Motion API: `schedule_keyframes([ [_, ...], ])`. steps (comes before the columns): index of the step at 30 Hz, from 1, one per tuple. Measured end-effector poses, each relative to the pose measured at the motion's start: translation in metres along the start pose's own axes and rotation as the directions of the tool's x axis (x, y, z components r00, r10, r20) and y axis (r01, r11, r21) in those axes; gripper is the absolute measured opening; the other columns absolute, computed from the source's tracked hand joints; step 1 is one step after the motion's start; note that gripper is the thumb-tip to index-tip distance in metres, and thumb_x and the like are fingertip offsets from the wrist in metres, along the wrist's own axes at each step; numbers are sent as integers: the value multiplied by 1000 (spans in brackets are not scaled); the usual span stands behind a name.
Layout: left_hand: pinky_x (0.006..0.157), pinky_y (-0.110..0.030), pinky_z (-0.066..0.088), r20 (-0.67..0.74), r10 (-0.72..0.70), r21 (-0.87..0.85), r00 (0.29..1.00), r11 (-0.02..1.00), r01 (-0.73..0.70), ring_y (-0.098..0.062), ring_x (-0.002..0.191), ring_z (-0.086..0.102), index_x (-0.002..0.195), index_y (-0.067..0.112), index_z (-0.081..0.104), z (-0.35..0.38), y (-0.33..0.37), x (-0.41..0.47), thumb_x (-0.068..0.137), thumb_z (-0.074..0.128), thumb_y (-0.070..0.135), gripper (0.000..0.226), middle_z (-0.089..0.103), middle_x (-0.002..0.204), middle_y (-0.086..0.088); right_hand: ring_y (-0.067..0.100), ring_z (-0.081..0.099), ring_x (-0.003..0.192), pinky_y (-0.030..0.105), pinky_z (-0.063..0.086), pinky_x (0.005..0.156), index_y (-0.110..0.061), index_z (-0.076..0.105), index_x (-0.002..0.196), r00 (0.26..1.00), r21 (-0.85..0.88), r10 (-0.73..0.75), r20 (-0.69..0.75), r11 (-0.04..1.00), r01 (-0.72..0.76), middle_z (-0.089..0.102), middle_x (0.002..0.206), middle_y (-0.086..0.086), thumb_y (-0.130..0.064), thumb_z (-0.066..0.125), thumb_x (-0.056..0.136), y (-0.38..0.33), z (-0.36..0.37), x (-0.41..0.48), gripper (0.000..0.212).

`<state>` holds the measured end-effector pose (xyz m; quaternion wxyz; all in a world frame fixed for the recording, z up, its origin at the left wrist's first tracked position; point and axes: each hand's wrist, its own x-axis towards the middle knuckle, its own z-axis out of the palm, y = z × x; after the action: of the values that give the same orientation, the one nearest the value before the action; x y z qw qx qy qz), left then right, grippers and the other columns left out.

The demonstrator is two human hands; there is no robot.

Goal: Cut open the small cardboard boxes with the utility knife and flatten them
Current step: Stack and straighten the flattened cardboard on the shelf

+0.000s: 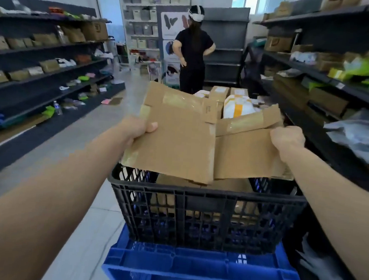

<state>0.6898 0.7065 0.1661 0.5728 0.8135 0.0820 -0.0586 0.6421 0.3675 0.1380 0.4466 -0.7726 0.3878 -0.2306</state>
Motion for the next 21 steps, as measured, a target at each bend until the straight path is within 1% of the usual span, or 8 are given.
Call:
schedule_keyframes([
  [2,57,-33,44,49,-30,22,998,999,29,-21,72,57,100,8,53,2,-10,18,86,69,20,25,60,94,-8,36,53,113,36,42,85,2,50,127,999,-68,35,-12,997,-35,56,126,20,-20,49,90,8,13,5,43],
  [3,59,-33,43,71,-50,34,996,998,48,-21,72,56,105,9,51,4,-16,26,86,69,20,29,59,94,-8,36,54,112,35,41,82,2,50,126,998,-102,52,-20,993,-53,56,125,20,-20,49,90,12,17,8,42],
  [6,77,-40,43,127,-148,73,981,987,140,-29,91,56,124,6,47,5,-30,43,86,68,23,47,58,115,-12,36,53,112,34,39,79,2,49,128,996,-186,82,-21,979,-85,55,126,20,-22,50,91,20,29,17,44],
  [10,100,-49,41,138,-199,116,970,976,184,-34,111,54,125,6,49,2,-37,64,86,68,27,49,55,124,-13,36,50,118,34,38,81,4,41,134,991,-299,104,81,951,-75,51,132,20,-24,51,93,28,52,23,51],
  [13,92,-43,45,123,-199,74,972,979,191,-30,101,58,111,6,54,0,-38,72,88,66,24,32,60,114,-11,35,51,116,36,41,85,5,44,132,971,-349,134,199,935,-57,52,129,20,-22,49,95,30,72,26,46],
  [17,61,-32,45,79,-190,46,979,981,187,-20,71,58,81,11,52,-5,-37,76,88,67,23,20,59,83,-4,36,50,118,38,42,92,6,47,130,933,-331,127,336,944,-9,52,130,22,-22,46,98,28,97,31,42],
  [19,67,-34,47,80,-190,56,978,981,186,-23,75,60,88,9,55,-7,-38,78,87,67,24,19,61,89,-7,36,50,117,40,41,94,6,47,129,929,-311,123,349,950,-9,52,128,22,-29,49,97,26,104,34,48],
  [21,86,-42,50,79,-195,68,978,979,190,-30,94,62,107,5,56,-5,-40,78,87,68,23,30,62,104,-13,36,50,116,41,42,95,5,47,130,923,-307,146,357,951,-32,52,127,22,-31,51,96,28,105,40,49],
])
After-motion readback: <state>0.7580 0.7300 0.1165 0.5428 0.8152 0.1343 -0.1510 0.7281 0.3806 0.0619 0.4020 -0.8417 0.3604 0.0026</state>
